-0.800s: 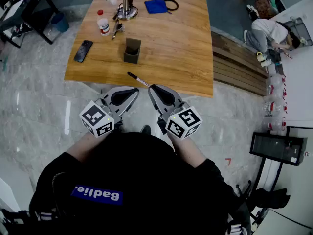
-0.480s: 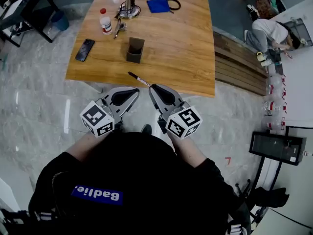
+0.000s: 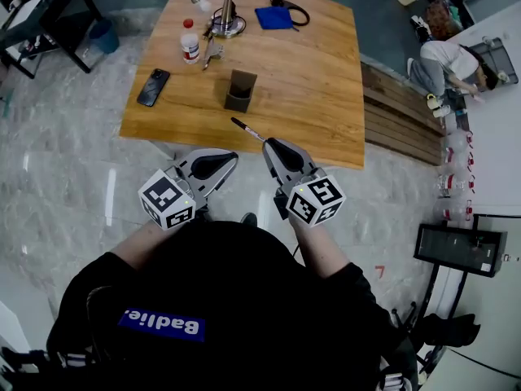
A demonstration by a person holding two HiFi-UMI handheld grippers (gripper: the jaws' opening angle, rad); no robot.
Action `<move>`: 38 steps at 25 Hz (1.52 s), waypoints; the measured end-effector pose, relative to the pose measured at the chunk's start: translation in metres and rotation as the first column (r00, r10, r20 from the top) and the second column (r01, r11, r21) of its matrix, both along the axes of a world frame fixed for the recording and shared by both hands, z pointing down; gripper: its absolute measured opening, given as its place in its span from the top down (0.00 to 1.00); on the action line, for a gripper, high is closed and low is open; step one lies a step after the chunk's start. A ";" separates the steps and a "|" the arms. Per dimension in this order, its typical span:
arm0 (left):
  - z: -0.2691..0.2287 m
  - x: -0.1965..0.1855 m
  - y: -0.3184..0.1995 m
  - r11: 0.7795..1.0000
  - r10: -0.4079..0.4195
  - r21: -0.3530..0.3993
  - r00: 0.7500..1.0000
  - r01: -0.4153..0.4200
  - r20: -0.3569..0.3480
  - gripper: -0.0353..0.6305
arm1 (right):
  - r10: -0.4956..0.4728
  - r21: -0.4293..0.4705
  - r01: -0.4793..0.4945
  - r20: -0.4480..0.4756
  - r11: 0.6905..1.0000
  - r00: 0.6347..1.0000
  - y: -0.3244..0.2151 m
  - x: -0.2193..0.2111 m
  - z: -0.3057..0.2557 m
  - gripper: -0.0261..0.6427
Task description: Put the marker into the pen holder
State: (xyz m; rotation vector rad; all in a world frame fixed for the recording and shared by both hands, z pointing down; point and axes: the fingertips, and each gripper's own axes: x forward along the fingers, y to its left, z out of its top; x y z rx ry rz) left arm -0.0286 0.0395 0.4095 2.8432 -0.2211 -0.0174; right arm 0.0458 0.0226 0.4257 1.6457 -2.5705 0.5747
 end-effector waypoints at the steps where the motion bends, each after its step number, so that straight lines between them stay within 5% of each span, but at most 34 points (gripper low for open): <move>1: -0.001 -0.006 -0.003 1.000 0.002 0.003 1.000 -0.002 -0.002 0.93 | 0.006 0.001 -0.006 -0.011 1.000 1.000 -0.004 -0.002 -0.001 0.90; 11: 0.001 -0.034 -0.032 1.000 0.018 0.005 1.000 -0.018 -0.006 0.93 | 0.017 -0.034 -0.022 -0.129 0.999 0.991 -0.047 -0.018 0.017 0.90; 25: 0.019 0.031 -0.121 0.989 -0.144 -0.022 0.989 0.145 0.043 0.93 | -0.161 -0.128 0.131 -0.264 0.983 0.951 -0.139 0.057 0.070 0.90; 38: 0.029 0.039 -0.156 0.964 -0.256 -0.058 0.964 0.261 0.070 0.93 | -0.432 -0.313 0.317 -0.430 0.895 0.793 -0.182 0.059 0.136 0.90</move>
